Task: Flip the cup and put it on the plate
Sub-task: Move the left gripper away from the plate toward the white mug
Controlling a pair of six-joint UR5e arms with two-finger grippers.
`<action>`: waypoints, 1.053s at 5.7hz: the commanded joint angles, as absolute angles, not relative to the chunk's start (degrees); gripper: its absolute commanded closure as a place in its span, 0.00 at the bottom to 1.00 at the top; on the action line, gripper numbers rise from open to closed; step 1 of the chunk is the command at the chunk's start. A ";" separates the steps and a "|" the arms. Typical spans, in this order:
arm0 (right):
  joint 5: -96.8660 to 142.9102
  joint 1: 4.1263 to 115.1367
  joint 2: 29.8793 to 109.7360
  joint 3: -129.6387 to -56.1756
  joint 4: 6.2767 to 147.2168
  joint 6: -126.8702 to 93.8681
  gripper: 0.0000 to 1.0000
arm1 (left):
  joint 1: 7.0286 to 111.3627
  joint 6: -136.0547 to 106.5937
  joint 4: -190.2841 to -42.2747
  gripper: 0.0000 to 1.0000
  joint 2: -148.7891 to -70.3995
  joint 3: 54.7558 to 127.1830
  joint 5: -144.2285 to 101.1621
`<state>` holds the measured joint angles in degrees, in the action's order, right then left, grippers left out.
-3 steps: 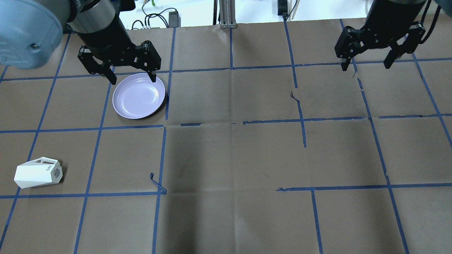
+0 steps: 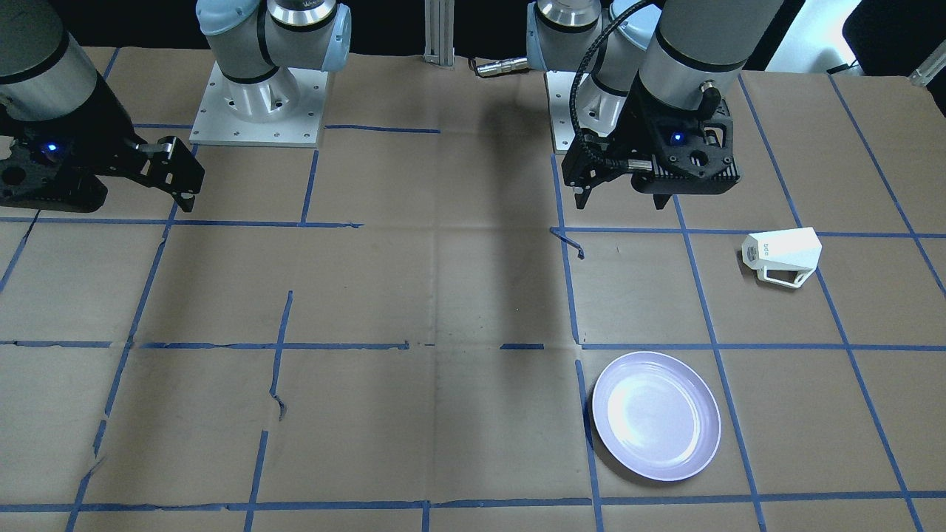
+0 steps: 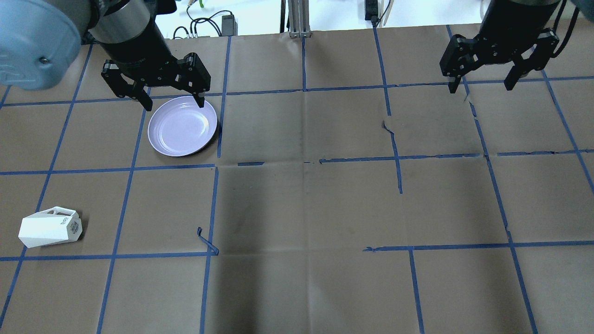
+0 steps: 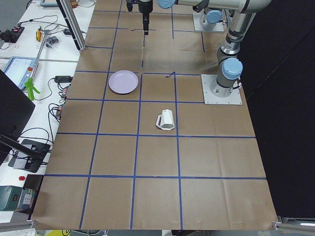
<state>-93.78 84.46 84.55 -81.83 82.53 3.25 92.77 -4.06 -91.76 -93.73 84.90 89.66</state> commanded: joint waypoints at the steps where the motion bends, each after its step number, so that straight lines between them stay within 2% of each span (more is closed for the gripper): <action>1: -93.78 84.46 84.55 -81.83 82.53 3.25 0.00 | 89.15 -0.82 -92.02 0.02 -92.99 85.08 89.65; 3: -93.78 84.46 84.55 -81.83 82.62 3.25 0.00 | 74.88 13.45 -93.94 0.02 -89.92 86.57 90.00; 6: -93.78 84.46 84.55 -81.83 82.53 3.25 0.00 | 48.00 43.66 -95.54 0.02 -90.70 86.49 90.53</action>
